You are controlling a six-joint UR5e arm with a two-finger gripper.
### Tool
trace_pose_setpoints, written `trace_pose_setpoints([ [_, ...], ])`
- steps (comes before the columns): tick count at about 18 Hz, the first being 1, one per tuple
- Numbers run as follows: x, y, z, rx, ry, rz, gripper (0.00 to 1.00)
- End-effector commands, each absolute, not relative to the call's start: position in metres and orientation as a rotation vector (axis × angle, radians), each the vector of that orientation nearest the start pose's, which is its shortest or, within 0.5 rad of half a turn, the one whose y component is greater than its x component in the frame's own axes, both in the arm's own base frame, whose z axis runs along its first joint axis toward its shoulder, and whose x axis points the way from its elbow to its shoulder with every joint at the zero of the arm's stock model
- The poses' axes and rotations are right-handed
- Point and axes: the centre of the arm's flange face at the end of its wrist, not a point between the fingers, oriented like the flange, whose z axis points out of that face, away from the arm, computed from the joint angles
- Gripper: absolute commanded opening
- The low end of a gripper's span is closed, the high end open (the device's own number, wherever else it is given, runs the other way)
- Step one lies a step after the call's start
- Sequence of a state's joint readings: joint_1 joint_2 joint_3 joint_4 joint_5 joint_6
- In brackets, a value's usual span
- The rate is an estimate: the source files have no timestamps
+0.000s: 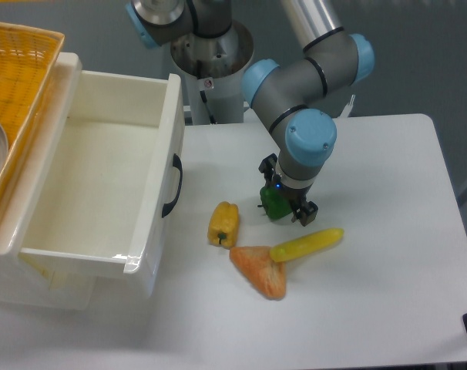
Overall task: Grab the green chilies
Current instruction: 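Lower the open gripper down around the green bell pepper, then close the gripper fingers on the green bell pepper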
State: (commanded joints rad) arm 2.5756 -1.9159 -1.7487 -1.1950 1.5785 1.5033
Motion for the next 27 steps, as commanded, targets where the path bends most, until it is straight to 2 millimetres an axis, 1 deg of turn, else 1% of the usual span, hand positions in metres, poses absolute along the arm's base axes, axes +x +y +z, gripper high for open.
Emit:
trace_pose_setpoints([
  [3,-0.403,0.41,0.243,-3.092,0.786,-0.238,1.0],
  [13,-0.394,0.399,0.227,-3.108,0.819,-0.284,1.0],
  [18,-0.389,0.395,0.215,-3.103,0.819,-0.228,1.0],
  [27,-0.389,0.396,0.214,-3.108,0.808,-0.225,1.0],
])
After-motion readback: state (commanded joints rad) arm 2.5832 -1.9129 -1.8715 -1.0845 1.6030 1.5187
